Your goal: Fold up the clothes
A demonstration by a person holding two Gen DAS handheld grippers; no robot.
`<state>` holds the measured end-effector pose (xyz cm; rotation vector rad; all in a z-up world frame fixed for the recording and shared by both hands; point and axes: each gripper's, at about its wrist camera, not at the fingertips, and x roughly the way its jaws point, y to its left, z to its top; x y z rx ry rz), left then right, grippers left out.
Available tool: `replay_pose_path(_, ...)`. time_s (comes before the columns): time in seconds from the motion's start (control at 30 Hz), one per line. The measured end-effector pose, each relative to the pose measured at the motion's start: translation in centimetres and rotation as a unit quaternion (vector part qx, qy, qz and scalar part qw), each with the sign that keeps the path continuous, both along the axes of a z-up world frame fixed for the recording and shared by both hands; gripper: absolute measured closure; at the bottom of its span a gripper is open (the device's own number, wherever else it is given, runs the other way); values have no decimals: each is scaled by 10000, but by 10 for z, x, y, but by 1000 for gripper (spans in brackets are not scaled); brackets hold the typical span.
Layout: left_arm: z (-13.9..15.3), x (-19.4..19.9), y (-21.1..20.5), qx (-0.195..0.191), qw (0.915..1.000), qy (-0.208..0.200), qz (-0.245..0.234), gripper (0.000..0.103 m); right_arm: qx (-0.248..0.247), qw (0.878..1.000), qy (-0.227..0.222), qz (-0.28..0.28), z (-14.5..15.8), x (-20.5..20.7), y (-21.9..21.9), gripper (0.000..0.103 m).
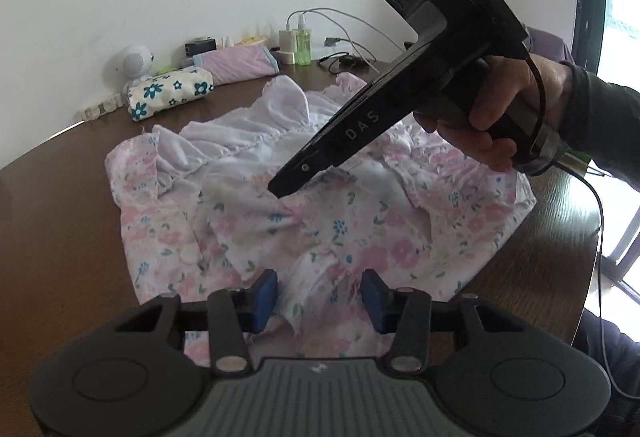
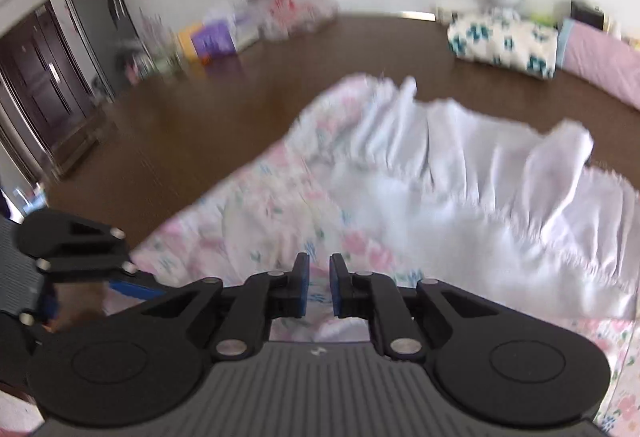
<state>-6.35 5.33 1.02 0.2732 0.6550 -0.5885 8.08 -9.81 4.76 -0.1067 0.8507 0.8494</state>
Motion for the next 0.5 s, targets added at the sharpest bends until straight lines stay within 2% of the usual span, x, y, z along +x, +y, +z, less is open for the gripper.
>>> replay_pose_path(0.07,5,-6,8,-58,9999,24,119,57,20,10000,-27,-60,2,-6,-9,91)
replay_pose_path(0.1,9,-9,15,-149,9996,28,240,57,98,9996,-219,-146,13,-15,-24,89)
replay_pose_path(0.2,20,-17,45,-754,9958,153,495,46,217,9963,-683,-479,40,-46,-76,70)
replay_pose_path(0.27,19,-21,58,-1169,9915,354,450,44,400,9953,-567,-680,43,-69,-118,69)
replay_pose_path(0.3,16,-22,60,-1267,9896,484,473,44,507,9950,-442,-742,41,-79,-136,66)
replay_pose_path(0.33,14,-22,60,-1311,9885,585,470,45,604,9945,-302,-802,35,-91,-153,60)
replay_pose_path(0.4,10,-23,58,-1298,9880,660,516,47,715,9932,-223,-887,22,-110,-170,60)
replay_pose_path(0.5,7,-24,57,-1331,9867,768,536,66,953,9928,-89,-725,1,-133,-177,60)
